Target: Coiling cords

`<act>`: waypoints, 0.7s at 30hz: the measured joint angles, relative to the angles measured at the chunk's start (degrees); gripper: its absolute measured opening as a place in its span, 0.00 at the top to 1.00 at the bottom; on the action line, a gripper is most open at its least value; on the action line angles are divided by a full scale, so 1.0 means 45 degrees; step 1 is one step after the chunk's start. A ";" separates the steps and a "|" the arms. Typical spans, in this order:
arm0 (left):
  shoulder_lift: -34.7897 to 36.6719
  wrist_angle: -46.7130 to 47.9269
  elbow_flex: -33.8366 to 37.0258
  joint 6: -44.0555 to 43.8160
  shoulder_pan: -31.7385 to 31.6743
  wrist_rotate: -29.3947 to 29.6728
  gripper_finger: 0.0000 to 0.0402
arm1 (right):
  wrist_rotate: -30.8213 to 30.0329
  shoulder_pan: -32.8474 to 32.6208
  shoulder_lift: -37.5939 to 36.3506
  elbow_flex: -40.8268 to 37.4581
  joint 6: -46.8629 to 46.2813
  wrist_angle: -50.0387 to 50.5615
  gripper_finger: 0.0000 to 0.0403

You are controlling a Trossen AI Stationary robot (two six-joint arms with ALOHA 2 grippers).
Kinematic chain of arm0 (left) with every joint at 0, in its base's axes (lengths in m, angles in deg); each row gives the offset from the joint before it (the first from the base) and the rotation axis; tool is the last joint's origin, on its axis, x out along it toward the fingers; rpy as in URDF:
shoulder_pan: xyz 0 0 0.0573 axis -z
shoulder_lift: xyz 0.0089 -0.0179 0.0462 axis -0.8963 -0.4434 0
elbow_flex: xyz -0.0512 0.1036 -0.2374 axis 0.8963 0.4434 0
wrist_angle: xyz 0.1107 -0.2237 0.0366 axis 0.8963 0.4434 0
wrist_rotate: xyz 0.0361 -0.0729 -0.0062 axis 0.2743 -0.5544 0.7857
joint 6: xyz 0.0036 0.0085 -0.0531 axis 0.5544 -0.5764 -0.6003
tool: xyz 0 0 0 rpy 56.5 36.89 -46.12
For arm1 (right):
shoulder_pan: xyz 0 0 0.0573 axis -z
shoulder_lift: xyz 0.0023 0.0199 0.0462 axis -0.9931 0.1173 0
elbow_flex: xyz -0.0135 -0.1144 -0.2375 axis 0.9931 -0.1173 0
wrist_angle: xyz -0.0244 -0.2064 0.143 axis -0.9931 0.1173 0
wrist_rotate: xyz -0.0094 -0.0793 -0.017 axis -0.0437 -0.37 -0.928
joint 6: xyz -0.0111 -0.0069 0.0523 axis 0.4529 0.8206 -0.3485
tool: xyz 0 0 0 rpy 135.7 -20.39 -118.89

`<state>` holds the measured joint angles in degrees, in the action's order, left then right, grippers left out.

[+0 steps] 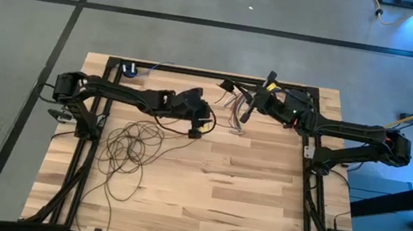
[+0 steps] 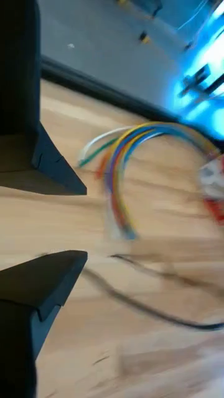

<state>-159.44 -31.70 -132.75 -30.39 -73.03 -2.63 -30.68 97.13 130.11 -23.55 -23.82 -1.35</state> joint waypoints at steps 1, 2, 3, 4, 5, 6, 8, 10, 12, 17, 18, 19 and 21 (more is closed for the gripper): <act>-0.0002 -0.0466 0.0138 -0.0001 0.0029 0.0013 0.63 | -0.0001 0.0005 0.0000 0.0000 0.0000 -0.0002 0.99; -0.0002 -0.0653 0.0250 0.0015 0.0065 0.0015 0.63 | -0.0005 0.0005 0.0000 -0.0001 0.0000 0.0003 0.99; -0.0031 -0.0803 0.0326 0.0055 0.0122 0.0015 0.63 | -0.0003 0.0005 0.0000 -0.0005 0.0000 -0.0002 0.99; -0.0113 -0.0933 0.0346 0.0112 0.0198 0.0008 0.63 | -0.0009 0.0005 0.0000 -0.0005 0.0000 0.0003 0.99; -0.0153 -0.0876 0.0377 0.0265 0.0268 -0.0007 0.63 | -0.0005 0.0005 0.0005 -0.0005 0.0000 0.0013 0.99; -0.0165 -0.0613 0.0405 0.0374 0.0346 -0.0007 0.63 | -0.0009 0.0005 0.0005 -0.0005 0.0005 0.0026 0.99; -0.0162 -0.0220 0.0411 0.0691 0.0479 -0.0010 0.63 | -0.0015 0.0005 0.0005 -0.0005 0.0005 0.0032 0.99; 0.0002 0.0396 0.0399 0.0947 0.0607 0.0043 0.63 | -0.0015 0.0005 0.0010 -0.0005 0.0005 0.0056 0.99; 0.0185 0.0820 0.0399 0.1016 0.0759 0.0228 0.63 | -0.0015 0.0005 0.0010 -0.0007 0.0005 0.0051 0.99; 0.0377 0.0365 0.0395 0.0540 0.1010 0.0288 0.63 | -0.0015 0.0005 0.0015 -0.0010 0.0015 0.0046 0.99; 0.0280 0.0124 0.0394 0.0501 0.1044 0.0287 0.63 | -0.0015 0.0005 0.0015 -0.0010 0.0015 0.0045 0.99; 0.0181 -0.0226 0.0396 0.0486 0.1065 0.0286 0.63 | -0.0015 0.0005 0.0015 -0.0010 0.0015 0.0032 0.99; -0.0058 -0.0990 0.0394 0.0482 0.1047 0.0287 0.63 | -0.0015 0.0005 0.0015 -0.0010 0.0015 0.0037 0.99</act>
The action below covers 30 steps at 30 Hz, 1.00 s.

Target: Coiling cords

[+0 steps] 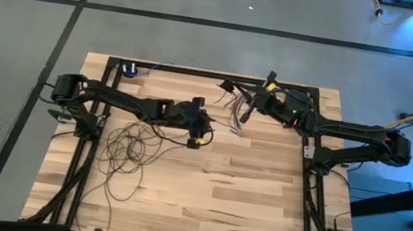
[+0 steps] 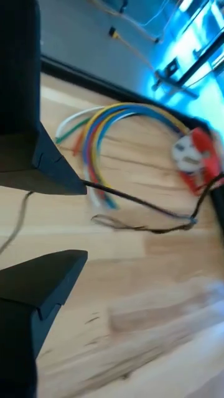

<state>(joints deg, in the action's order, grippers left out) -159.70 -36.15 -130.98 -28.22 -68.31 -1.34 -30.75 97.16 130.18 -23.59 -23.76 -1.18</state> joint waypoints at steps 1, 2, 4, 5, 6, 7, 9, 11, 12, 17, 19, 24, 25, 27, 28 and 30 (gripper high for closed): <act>-0.0120 -0.0466 0.0001 0.0004 -0.0035 0.0000 0.63 | 0.0000 0.0000 0.0000 0.0000 0.0000 0.0000 0.99; -0.0245 -0.0826 0.0000 0.0035 -0.0062 0.0005 0.63 | 0.0000 0.0000 0.0000 -0.0004 0.0000 0.0000 0.99; -0.0495 -0.1422 -0.0012 0.0275 -0.0077 0.0045 0.63 | 0.0000 0.0000 0.0000 -0.0004 0.0000 0.0007 0.99; -0.0546 -0.1422 -0.0014 0.0464 -0.0079 0.0128 0.63 | 0.0000 0.0000 0.0000 -0.0004 0.0000 0.0019 0.99; -0.0565 -0.1325 -0.0008 0.0582 -0.0073 0.0186 0.63 | 0.0000 0.0000 0.0000 -0.0004 0.0000 0.0013 0.99; -0.0575 -0.1270 -0.0006 0.0608 -0.0027 0.0216 0.63 | 0.0000 0.0000 0.0000 -0.0004 0.0000 0.0018 0.99; -0.0447 -0.0914 -0.0014 0.0533 0.0144 0.0238 0.63 | 0.0000 0.0000 0.0000 -0.0004 0.0005 0.0068 0.99; -0.0295 -0.0802 -0.0010 0.0579 0.0386 0.0243 0.63 | 0.0000 0.0000 0.0000 -0.0004 0.0001 0.0063 0.99; -0.0213 -0.0794 -0.0010 0.0649 0.0520 0.0243 0.63 | 0.0000 0.0000 0.0000 -0.0004 0.0003 0.0068 0.99; -0.0044 -0.1546 -0.0019 0.1223 0.0878 0.0635 0.63 | 0.0000 0.0000 0.0000 -0.0004 0.0005 0.0087 0.99; -0.0062 -0.1582 -0.0015 0.1526 0.0832 0.0952 0.63 | 0.0000 0.0000 0.0000 -0.0004 0.0000 0.0068 0.99; -0.0145 -0.1755 -0.0015 0.1551 0.0370 0.1059 0.63 | 0.0000 0.0000 0.0000 -0.0004 0.0000 0.0080 0.99; -0.0164 -0.1764 -0.0015 0.1486 0.0249 0.1054 0.63 | 0.0000 0.0000 0.0000 -0.0004 0.0003 0.0077 0.99; -0.0195 -0.1690 -0.0015 0.1193 0.0057 0.1001 0.63 | 0.0000 0.0000 0.0000 -0.0004 0.0000 0.0077 0.99; -0.0251 -0.1697 -0.0015 0.1102 -0.0008 0.0898 0.63 | 0.0000 0.0000 0.0000 -0.0004 0.0004 0.0072 0.99; -0.0330 -0.1682 -0.0015 0.0970 -0.0060 0.0757 0.63 | 0.0000 0.0000 0.0000 -0.0007 0.0002 0.0072 0.99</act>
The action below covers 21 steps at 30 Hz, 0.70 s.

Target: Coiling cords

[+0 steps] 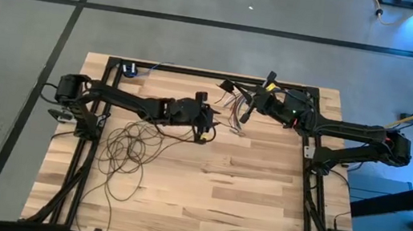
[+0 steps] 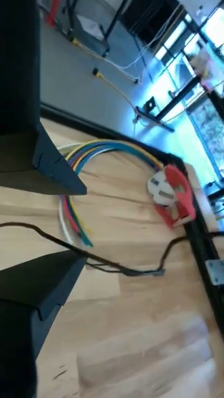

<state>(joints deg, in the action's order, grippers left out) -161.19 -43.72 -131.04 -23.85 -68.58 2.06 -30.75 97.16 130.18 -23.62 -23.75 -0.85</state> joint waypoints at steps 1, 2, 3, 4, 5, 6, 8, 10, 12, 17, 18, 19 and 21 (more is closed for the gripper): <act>-0.0088 0.0015 0.0000 -0.0005 0.0022 -0.0036 0.63 | 0.0000 0.0000 0.0000 0.0002 -0.0002 0.0000 0.99; -0.0170 -0.0123 0.0000 0.0005 0.0060 -0.0062 0.64 | 0.0000 0.0000 0.0000 0.0002 0.0002 -0.0017 0.99; -0.0200 -0.0126 0.0000 0.0081 0.0086 -0.0104 0.65 | 0.0001 0.0000 0.0000 0.0002 0.0001 -0.0038 0.99; -0.0205 -0.0072 0.0005 0.0187 0.0123 -0.0113 0.67 | 0.0001 0.0000 0.0000 0.0002 0.0002 -0.0039 0.99; -0.0241 -0.0134 0.0005 0.0237 0.0141 -0.0125 0.70 | 0.0003 0.0000 0.0000 0.0001 0.0002 -0.0047 0.99; -0.0263 -0.0215 0.0000 0.0270 0.0170 -0.0125 0.73 | 0.0005 0.0000 0.0000 0.0001 0.0001 -0.0047 0.99; -0.0290 -0.0122 0.0000 0.0336 0.0184 -0.0120 0.80 | 0.0005 0.0000 0.0002 0.0002 0.0002 0.0000 0.99; -0.0330 -0.0038 0.0000 0.0336 0.0184 -0.0116 0.89 | 0.0005 0.0000 0.0003 0.0002 0.0002 0.0037 0.99; -0.0363 0.0055 0.0000 0.0331 0.0184 -0.0106 0.97 | 0.0005 0.0000 0.0005 0.0002 -0.0002 0.0068 0.99; -0.0377 0.1923 0.0000 -0.0146 0.0199 -0.0091 0.97 | -0.0301 0.0000 0.0005 -0.0002 0.0087 0.0008 0.99; -0.0377 0.2501 0.0000 -0.0392 0.0204 -0.0087 0.98 | -0.0510 0.0000 0.0005 -0.0002 0.0172 -0.0005 0.99; -0.0377 0.3115 0.0000 -0.0587 0.0231 -0.0087 0.99 | -0.0657 0.0000 0.0005 -0.0002 0.0369 -0.0010 0.99; -0.0377 0.4360 0.0000 -0.1130 0.0301 -0.0082 0.99 | -0.0960 0.0000 0.0005 -0.0002 0.0671 -0.0011 0.99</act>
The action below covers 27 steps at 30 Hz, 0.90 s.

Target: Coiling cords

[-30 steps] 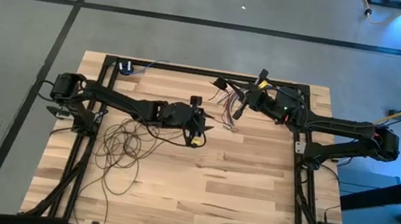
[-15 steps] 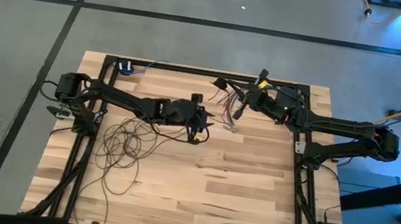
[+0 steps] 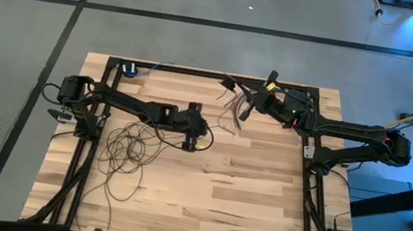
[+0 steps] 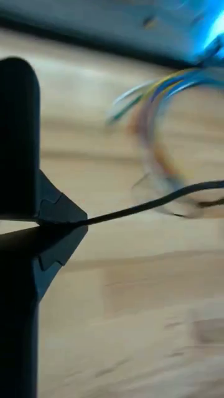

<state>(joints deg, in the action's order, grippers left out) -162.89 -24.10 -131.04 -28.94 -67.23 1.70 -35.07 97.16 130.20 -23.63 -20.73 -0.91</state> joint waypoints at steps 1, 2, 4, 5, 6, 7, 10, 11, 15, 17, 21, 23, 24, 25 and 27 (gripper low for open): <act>0.0000 0.0622 0.0000 -0.0385 0.0065 0.0005 0.99 | -0.0193 0.0000 0.0000 0.0000 0.0058 -0.0007 0.99; 0.0000 0.1259 0.0000 -0.0775 0.0128 0.0024 0.99 | -0.0329 0.0000 0.0000 0.0000 0.0082 -0.0030 0.99; 0.0000 0.2321 0.0000 -0.1569 0.0315 0.0072 0.99 | -0.0570 0.0000 0.0000 0.0000 0.0157 -0.0078 0.99; 0.0000 0.2766 0.0000 -0.1973 0.0430 0.0179 0.99 | -0.0612 0.0000 0.0000 0.0000 0.0277 -0.0110 0.99; 0.0000 0.3181 0.0000 -0.2356 0.0548 0.0310 0.99 | -0.0683 0.0000 0.0000 0.0000 0.0391 -0.0101 0.99; 0.0000 0.3553 0.0000 -0.2716 0.0654 0.0370 1.00 | -0.0699 0.0000 0.0000 0.0000 0.0453 -0.0096 0.99; 0.0000 0.4244 0.0063 -0.3829 0.0945 0.0438 0.99 | -0.0706 0.0000 0.0000 0.0000 0.0744 -0.0035 0.99; 0.0000 0.4317 0.0101 -0.4158 0.1042 0.0476 0.99 | -0.0706 0.0000 0.0000 0.0000 0.0757 -0.0016 0.99; 0.0000 0.4356 0.0569 -0.5374 0.1465 0.0518 1.00 | -0.0710 0.0000 0.0000 0.0000 0.0866 0.0026 0.99; 0.0000 0.4382 0.0948 -0.6148 0.1717 0.0500 0.99 | -0.0768 0.0000 0.0000 0.0000 0.1028 0.0031 0.99; 0.0000 0.4357 0.1784 -0.7894 0.2470 0.0510 1.00 | -0.1248 0.0000 0.0000 0.0000 0.1294 0.0018 0.99; 0.0025 0.4196 0.2036 -0.8748 0.2931 0.0744 0.99 | -0.1592 0.0000 0.0000 0.0000 0.1461 0.0016 0.99; 0.0040 0.4187 0.2140 -0.9149 0.3172 0.0929 0.99 | -0.1734 0.0000 0.0000 0.0000 0.1546 0.0012 0.99; 0.0068 0.4206 0.2219 -0.9470 0.3427 0.1174 1.00 | -0.1844 0.0000 0.0000 0.0000 0.1659 -0.0015 0.99; 0.0104 0.4274 0.2330 -1.0047 0.3897 0.1575 1.00 | -0.2018 0.0000 0.0000 0.0000 0.1726 -0.0013 0.99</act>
<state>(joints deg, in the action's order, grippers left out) -162.42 -4.87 -120.56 -74.15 -49.69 8.79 -44.15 97.16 130.20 -23.63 -12.96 -0.97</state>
